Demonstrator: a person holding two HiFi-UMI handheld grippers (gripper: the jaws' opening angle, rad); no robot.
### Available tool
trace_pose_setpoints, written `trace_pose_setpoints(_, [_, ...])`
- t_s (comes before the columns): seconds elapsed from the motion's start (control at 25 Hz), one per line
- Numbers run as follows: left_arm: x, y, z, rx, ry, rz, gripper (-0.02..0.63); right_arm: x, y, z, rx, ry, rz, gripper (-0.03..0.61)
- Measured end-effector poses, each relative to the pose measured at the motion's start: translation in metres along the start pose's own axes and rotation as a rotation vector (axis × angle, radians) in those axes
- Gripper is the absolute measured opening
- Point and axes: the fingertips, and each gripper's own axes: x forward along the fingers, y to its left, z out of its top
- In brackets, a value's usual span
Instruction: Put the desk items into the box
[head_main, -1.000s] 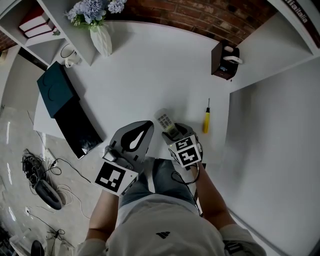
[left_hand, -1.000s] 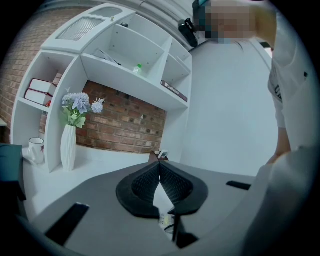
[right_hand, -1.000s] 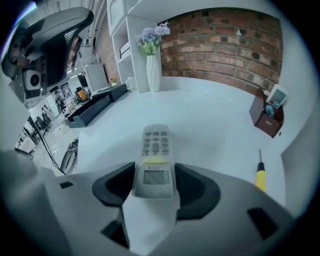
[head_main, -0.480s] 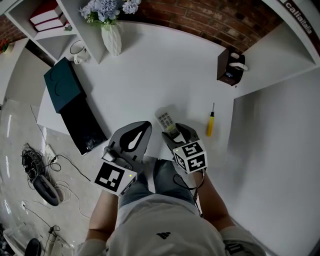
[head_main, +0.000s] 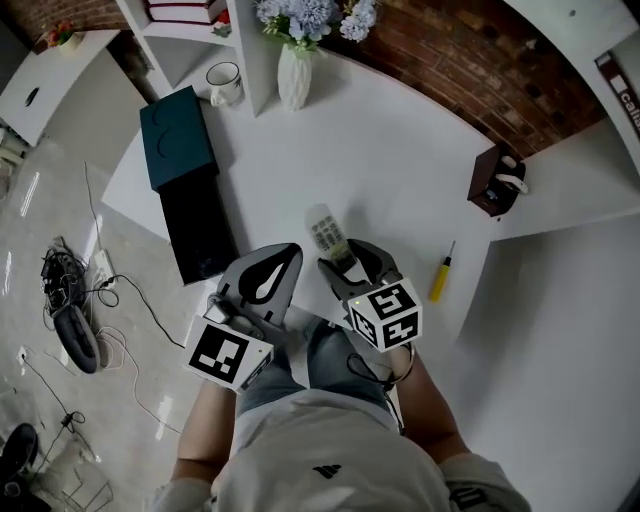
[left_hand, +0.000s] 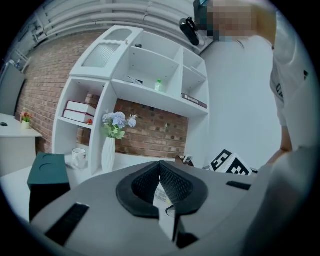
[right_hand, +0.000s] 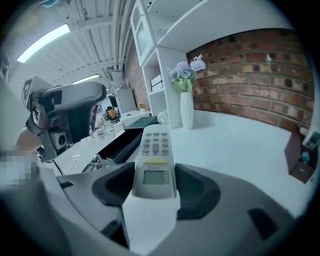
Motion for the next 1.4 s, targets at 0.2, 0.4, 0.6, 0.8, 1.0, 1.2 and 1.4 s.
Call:
trace_pose_setpoints(0.2, [-0.028, 0.022, 0.002, -0.021, -0.008, 0.106, 0.012, 0.019, 0.029, 0.024, -0.057, -0.016, 0.098, 0.255])
trace_pose_setpoints(0.4, [-0.057, 0.042, 0.005, -0.025, -0.031, 0.211, 0.012, 0.038, 0.058, 0.04, -0.107, -0.019, 0.189, 0.253])
trace_pose_setpoints(0.6, [-0.08, 0.06, 0.006, -0.056, -0.045, 0.313, 0.012, 0.054, 0.084, 0.054, -0.158, -0.014, 0.277, 0.255])
trace_pose_setpoints(0.8, [-0.087, 0.069, 0.01, -0.058, -0.081, 0.394, 0.012, 0.062, 0.097, 0.063, -0.197, -0.013, 0.352, 0.255])
trace_pose_setpoints(1.0, [-0.086, 0.072, 0.014, -0.064, -0.089, 0.454, 0.012, 0.068, 0.099, 0.07, -0.22, -0.016, 0.41, 0.255])
trace_pose_setpoints(1.2, [-0.093, 0.074, 0.017, -0.057, -0.098, 0.51, 0.012, 0.072, 0.109, 0.074, -0.233, -0.02, 0.462, 0.255])
trace_pose_setpoints(1.4, [-0.105, 0.082, 0.015, -0.043, -0.089, 0.505, 0.012, 0.081, 0.125, 0.079, -0.24, -0.018, 0.464, 0.255])
